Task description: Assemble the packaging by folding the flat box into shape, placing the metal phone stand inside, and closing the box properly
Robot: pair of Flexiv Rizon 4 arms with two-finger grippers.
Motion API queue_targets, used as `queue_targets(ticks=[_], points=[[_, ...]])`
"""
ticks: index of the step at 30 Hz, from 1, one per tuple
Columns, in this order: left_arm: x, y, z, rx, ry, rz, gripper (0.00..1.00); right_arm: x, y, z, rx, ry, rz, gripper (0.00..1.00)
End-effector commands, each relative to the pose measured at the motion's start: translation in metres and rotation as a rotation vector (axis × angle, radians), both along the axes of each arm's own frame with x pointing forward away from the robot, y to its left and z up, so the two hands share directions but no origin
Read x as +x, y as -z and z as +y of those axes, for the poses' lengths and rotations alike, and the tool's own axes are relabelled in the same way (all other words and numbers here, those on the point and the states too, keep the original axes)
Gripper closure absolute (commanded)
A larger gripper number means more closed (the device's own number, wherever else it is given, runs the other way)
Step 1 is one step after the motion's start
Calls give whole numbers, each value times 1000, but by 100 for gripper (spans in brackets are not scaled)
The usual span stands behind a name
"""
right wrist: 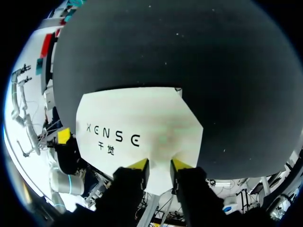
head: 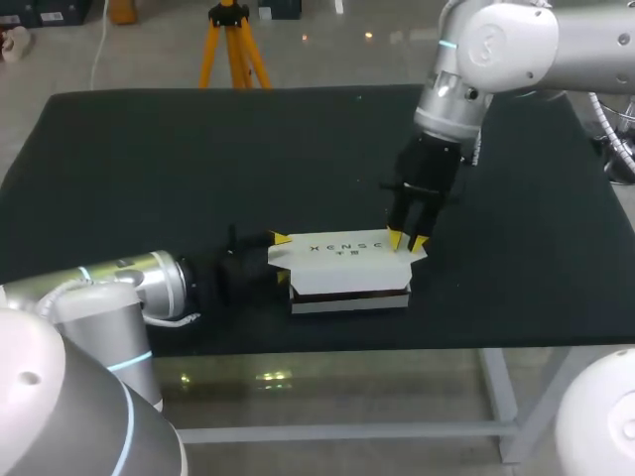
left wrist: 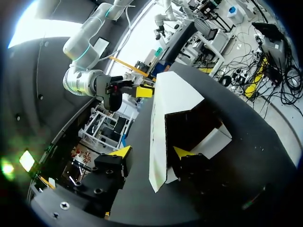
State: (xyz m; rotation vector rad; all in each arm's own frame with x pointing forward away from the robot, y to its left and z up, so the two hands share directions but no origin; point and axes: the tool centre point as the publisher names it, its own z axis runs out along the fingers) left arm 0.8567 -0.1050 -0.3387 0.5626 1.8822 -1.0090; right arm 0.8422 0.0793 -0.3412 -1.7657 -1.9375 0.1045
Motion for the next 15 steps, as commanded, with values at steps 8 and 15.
queue_targets(ticks=[8, 15], points=[[-26, -23, 33, 111, -8, 97, 45, -2, 1, -1, 17, 4, -9, 66], [-29, -57, 54, 184, -41, 317, 0, -4, 2, 0, 25, 4, -19, 64]])
